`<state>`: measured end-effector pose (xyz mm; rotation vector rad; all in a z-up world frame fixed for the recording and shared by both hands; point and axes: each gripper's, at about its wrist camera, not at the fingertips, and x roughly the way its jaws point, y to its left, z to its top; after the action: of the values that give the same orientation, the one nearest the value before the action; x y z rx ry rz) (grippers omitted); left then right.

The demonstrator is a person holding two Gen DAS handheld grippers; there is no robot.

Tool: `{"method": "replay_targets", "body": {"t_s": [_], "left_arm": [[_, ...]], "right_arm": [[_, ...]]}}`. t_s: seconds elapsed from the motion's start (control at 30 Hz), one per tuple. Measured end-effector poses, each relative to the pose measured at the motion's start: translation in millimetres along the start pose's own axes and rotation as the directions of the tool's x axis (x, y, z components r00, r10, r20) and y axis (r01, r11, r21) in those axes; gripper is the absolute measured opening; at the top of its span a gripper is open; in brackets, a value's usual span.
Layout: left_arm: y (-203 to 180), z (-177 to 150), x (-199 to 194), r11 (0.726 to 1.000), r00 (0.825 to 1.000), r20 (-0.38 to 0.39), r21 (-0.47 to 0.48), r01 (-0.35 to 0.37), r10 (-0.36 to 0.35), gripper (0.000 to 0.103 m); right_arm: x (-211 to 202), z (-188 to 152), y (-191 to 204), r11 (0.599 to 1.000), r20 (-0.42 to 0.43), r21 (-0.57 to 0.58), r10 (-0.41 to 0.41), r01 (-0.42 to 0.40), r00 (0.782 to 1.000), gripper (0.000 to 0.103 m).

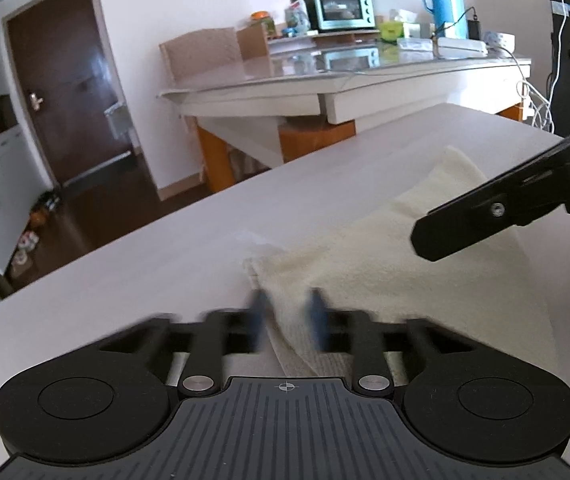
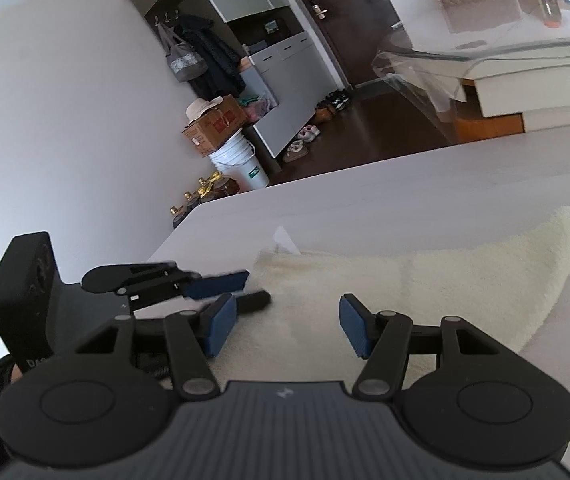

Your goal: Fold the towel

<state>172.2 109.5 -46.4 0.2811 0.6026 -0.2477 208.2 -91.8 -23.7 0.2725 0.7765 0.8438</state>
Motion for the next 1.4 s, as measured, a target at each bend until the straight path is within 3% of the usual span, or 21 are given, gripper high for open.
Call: {"method": "replay_targets", "body": {"t_s": [0.17,0.33,0.53,0.77,0.97,1.0,1.03,1.2,1.33,1.4], "left_arm": [[0,0,-4,1.000,1.000,0.029,-0.002,-0.003,0.004,0.002],[-20,-5,-21,0.994,0.996,0.078,0.099,-0.054,0.046,0.002],[-51,-10,-37,0.985,0.993,0.114,0.174,-0.001,-0.019,0.002],[-87,-12,-45,0.963,0.989,0.139,0.271,0.000,-0.040,0.002],[-101,-13,-50,0.949,0.987,0.150,0.316,0.003,-0.053,0.002],[-103,-13,-51,0.948,0.987,0.150,0.319,0.004,-0.055,0.002],[-103,-14,-52,0.947,0.987,0.149,0.320,0.006,-0.057,0.002],[-96,-23,-68,0.959,0.987,0.148,0.283,0.014,-0.058,0.010],[-82,-34,-87,0.975,0.987,0.151,0.223,0.017,-0.052,0.027],[-75,-39,-97,0.981,0.987,0.151,0.192,0.019,-0.048,0.029]], "right_arm": [[-4,0,-4,1.000,0.010,0.018,-0.005,0.005,1.000,0.061],[-11,0,-4,0.999,0.024,0.040,0.011,-0.012,1.000,0.061],[-16,2,-3,0.992,0.028,0.104,0.067,-0.070,0.997,0.061],[-14,0,-4,0.984,-0.018,0.175,0.048,-0.044,0.999,0.060],[-7,-7,-9,0.974,-0.051,0.226,0.040,-0.027,0.998,0.042],[-6,-9,-11,0.974,-0.061,0.227,0.032,-0.018,0.998,0.029],[-5,-11,-12,0.974,-0.067,0.228,0.028,-0.012,0.997,0.006],[-17,-15,-8,0.981,-0.043,0.196,-0.003,0.011,0.999,0.007],[-50,-19,-7,0.982,0.009,0.185,-0.041,0.039,0.999,0.007],[-71,-24,-5,0.980,0.037,0.191,-0.057,0.049,0.998,0.007]]}}
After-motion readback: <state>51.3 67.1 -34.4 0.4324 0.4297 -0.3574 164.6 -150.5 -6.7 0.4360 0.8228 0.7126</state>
